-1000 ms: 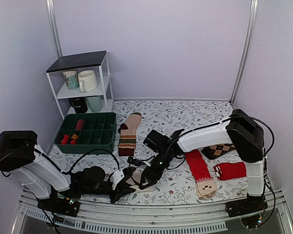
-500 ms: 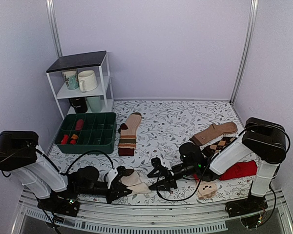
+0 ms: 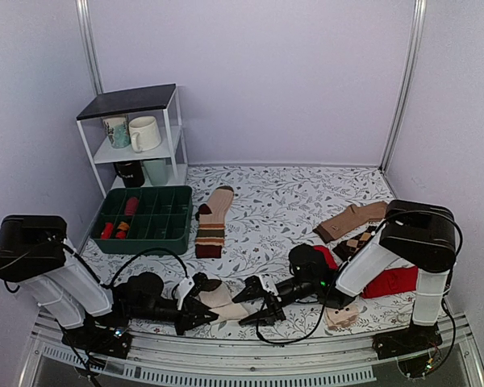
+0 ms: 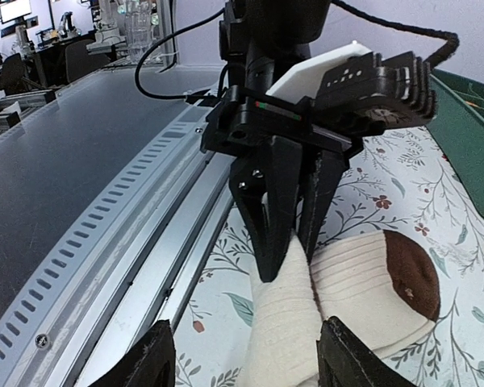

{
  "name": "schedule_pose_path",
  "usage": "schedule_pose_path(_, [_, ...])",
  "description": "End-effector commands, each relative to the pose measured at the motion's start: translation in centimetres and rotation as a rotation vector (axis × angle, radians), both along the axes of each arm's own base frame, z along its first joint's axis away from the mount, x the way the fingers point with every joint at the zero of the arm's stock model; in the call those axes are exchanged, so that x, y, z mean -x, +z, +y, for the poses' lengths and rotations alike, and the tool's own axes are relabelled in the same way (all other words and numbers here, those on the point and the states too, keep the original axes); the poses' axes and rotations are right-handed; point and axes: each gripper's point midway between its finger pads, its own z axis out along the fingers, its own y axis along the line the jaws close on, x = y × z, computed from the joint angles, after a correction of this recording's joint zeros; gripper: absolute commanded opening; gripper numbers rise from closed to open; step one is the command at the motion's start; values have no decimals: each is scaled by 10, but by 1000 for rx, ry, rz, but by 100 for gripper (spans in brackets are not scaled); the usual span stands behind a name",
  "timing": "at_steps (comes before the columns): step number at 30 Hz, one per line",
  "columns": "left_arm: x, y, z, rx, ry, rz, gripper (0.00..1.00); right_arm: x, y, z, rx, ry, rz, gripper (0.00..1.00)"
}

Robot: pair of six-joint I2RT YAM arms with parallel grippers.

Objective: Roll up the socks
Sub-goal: Roll a pair of socks at the center of the board.

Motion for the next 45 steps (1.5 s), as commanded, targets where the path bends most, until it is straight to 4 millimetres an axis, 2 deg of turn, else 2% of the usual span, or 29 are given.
schedule_pose_path(1, [8,-31,18,-111,-6,71,0,10,-19,5,41,46,23,59])
schedule_pose_path(8, [9,-30,18,-108,-10,72,0,4,-37,10,96,27,37,57])
schedule_pose_path(16, [9,-30,18,-106,-11,72,0,-12,-55,11,158,-65,4,57])
schedule_pose_path(19, [9,-30,18,-105,-13,73,0,-20,-55,11,161,-105,-29,59])
schedule_pose_path(26, [10,-30,17,-104,-18,73,0,-36,-39,14,129,-133,-39,61])
schedule_pose_path(31, [9,-30,18,-105,-14,73,0,-37,-47,13,157,-131,-54,61])
schedule_pose_path(39, [9,-31,17,-105,-17,73,0,-23,-52,9,184,-60,-9,55])
schedule_pose_path(42, [9,-31,16,-106,-20,74,0,-21,-51,11,184,-50,13,51])
schedule_pose_path(45, [9,-31,16,-106,-21,73,0,-24,-47,17,183,-55,25,51])
